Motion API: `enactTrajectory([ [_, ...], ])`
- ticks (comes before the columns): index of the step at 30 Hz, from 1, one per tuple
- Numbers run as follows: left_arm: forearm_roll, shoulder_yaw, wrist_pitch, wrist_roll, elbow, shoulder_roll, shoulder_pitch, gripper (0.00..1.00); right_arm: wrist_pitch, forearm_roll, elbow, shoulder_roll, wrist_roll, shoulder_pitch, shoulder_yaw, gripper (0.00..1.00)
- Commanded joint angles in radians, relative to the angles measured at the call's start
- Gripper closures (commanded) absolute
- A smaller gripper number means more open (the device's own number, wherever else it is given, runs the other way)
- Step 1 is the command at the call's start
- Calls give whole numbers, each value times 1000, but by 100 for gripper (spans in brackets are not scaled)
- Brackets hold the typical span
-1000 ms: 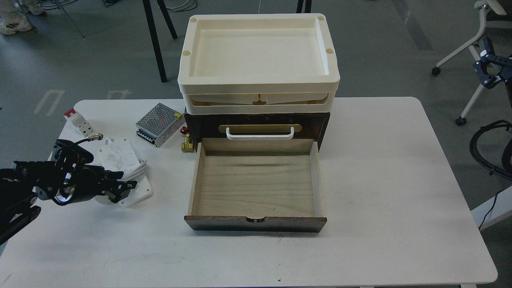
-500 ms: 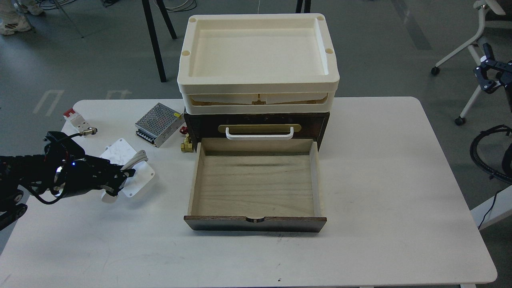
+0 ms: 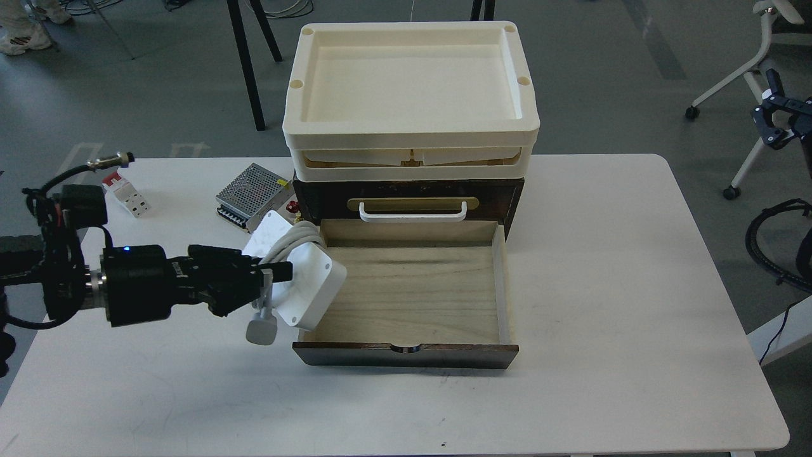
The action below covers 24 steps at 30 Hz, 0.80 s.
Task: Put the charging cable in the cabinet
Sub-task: 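Lift the cable and carry it over the open wooden drawer, then lower the cable into the drawer and open the left gripper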
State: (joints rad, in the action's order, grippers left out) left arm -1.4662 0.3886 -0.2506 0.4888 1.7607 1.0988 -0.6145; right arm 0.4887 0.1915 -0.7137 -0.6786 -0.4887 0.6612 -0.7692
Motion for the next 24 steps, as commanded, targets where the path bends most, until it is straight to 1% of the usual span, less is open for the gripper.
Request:
enactTrajectory([
  [1, 121, 27, -50, 0, -33, -157, -39, 100, 0, -1, 0, 1, 0, 0, -1, 0],
  [4, 147, 16, -59, 0, -136, -272, -85, 100, 0, -1, 0, -1, 0, 0, -1, 0],
  [8, 141, 4, -85, 0, -288, -356, -87, 100, 0, -1, 0, -1, 0, 0, -1, 0],
  [11, 129, -48, -117, 0, -401, -437, -90, 100, 0, -1, 0, -1, 0, 0, -1, 0],
  [13, 127, -66, -124, 0, -435, -461, -88, 100, 0, -1, 0, -1, 0, -2, 1, 0],
  [18, 103, -77, -121, 0, -451, -473, -88, 100, 0, -1, 0, -1, 0, -11, -1, 0],
  [24, 106, -71, -116, 0, -553, -539, -91, 100, 0, -1, 0, 1, 0, -11, -1, 0],
])
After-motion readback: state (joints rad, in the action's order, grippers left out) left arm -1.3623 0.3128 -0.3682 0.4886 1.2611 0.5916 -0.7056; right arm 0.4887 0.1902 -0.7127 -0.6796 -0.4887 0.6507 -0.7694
